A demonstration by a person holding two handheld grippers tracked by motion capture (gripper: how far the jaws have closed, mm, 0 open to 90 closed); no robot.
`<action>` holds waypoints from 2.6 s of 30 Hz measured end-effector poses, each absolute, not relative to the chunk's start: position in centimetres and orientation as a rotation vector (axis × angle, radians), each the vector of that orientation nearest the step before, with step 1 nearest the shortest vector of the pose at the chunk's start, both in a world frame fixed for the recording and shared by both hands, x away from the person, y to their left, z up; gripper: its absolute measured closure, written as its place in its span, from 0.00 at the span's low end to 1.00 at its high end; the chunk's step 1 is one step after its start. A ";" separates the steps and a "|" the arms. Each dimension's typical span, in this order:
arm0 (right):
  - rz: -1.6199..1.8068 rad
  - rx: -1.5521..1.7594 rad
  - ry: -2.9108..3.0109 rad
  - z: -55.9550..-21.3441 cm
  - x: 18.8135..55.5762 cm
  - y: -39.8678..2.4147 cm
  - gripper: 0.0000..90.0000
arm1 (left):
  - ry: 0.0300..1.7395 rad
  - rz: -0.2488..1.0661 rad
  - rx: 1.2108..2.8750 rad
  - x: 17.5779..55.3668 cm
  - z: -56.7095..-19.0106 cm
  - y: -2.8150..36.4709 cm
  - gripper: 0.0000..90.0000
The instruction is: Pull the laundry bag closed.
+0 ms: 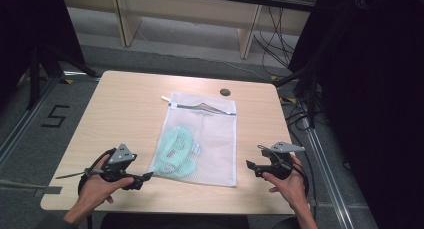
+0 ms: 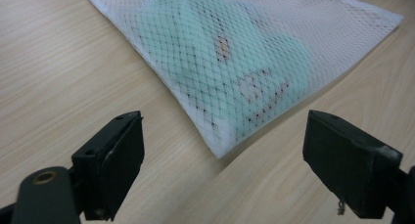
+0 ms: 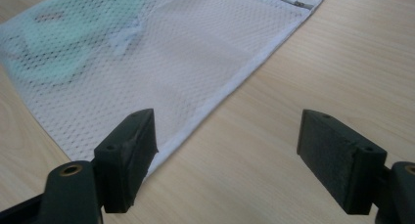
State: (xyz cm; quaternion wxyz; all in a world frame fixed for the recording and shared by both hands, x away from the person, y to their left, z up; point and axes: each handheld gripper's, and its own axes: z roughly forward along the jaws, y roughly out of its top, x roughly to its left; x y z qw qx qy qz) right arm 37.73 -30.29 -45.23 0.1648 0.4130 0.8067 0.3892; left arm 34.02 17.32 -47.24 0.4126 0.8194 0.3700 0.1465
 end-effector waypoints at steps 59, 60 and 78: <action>0.907 0.752 2.686 -47.5 40.8 -23.4 1.00 | 0.806 0.322 2.092 37.3 -48.8 12.5 0.99; 0.882 0.744 2.700 -47.7 40.8 -23.2 1.00 | 0.824 0.320 2.093 37.4 -49.0 12.4 0.99; 0.757 0.648 2.779 -49.1 41.0 -22.3 1.00 | 0.832 0.275 2.159 39.5 -50.4 11.8 1.00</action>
